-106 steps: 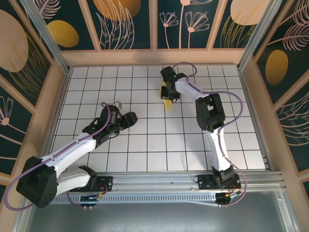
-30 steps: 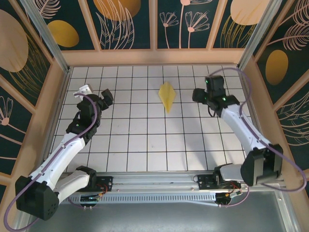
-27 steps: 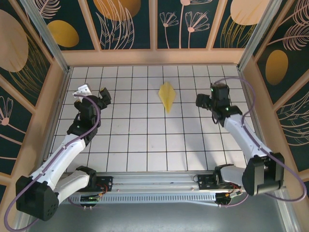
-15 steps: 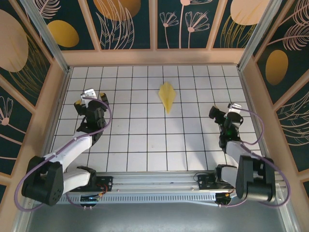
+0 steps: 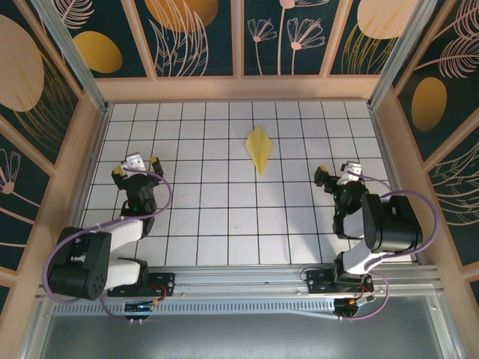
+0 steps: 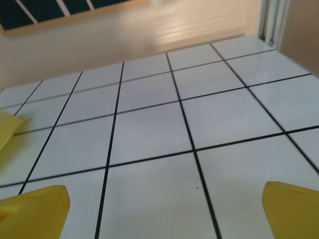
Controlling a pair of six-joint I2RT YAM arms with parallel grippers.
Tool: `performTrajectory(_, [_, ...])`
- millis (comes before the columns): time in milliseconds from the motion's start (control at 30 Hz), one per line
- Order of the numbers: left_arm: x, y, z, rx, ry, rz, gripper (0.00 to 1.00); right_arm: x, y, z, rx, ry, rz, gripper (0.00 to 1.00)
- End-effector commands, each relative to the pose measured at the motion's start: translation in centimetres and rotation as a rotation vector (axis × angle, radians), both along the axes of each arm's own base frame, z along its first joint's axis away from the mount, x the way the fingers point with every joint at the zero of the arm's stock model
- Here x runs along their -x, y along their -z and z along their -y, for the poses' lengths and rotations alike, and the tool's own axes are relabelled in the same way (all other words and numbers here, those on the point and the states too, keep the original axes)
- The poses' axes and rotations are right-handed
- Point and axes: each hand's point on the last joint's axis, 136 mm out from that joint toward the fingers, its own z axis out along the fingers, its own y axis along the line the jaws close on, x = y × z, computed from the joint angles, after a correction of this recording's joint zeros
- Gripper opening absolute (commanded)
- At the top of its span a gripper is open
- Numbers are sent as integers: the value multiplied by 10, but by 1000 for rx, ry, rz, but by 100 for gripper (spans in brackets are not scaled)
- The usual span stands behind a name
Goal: Fold a paper plane with a square sheet of paper (fold left side to right side)
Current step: Reset both arms
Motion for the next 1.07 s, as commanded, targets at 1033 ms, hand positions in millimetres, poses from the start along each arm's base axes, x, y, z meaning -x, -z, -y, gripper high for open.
performTrajectory(1033, [-20, 12, 4, 55, 180, 76, 99, -11, -33, -2, 80, 41, 125, 99])
